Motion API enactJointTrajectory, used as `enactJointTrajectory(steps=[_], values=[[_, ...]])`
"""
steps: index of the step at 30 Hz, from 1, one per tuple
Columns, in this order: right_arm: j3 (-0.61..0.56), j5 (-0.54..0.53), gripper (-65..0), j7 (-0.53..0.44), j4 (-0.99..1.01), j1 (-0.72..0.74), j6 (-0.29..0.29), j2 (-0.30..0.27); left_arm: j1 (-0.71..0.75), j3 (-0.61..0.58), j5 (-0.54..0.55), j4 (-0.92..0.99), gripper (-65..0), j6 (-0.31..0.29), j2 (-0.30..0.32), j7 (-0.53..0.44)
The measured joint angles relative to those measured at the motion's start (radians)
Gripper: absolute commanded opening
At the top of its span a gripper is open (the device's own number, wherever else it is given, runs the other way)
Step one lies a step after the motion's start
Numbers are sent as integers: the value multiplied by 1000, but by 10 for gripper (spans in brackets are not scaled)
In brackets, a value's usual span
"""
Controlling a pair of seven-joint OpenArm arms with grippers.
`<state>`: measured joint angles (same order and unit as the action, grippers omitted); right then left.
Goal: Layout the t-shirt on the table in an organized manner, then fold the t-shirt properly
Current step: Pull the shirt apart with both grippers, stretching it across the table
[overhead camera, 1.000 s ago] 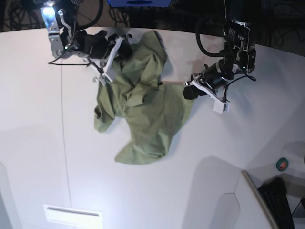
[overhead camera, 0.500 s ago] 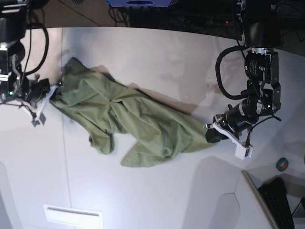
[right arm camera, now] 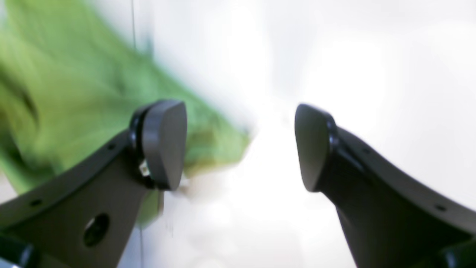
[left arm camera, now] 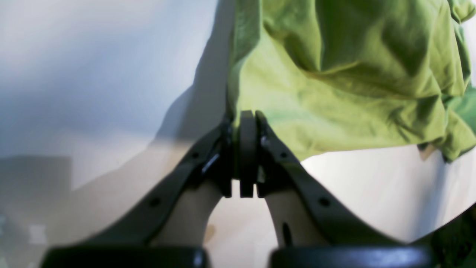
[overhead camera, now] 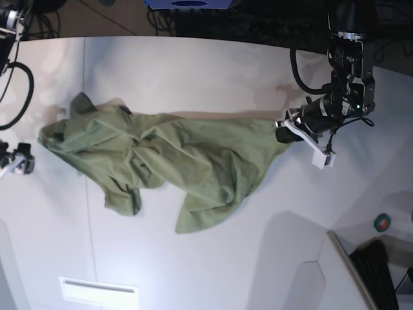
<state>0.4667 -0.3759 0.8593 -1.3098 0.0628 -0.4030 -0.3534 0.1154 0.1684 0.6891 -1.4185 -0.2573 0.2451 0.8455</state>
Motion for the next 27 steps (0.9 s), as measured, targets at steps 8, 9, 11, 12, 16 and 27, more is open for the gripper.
enactJointTrajectory(steps=[8,9,11,12,16,27], values=[[63,-4,-239,122,-290,-224,-8,209,4,0,0,0,-650,0,1,4],[63,2,-240,89,-280,-224,-6,226,5,0,0,0,-650,0,4,4],[67,-3,-240,13,-212,-224,7,230,6,0,0,0,-650,0,5,4],[80,12,-240,10,-171,-212,45,230,6,0,0,0,-650,-1,5,5],[95,40,-288,-19,-4,-143,100,180,6,-1,-2,-5,-650,0,5,5],[10,51,-650,36,35,-119,40,180,48,-1,0,-111,-650,-1,10,5]])
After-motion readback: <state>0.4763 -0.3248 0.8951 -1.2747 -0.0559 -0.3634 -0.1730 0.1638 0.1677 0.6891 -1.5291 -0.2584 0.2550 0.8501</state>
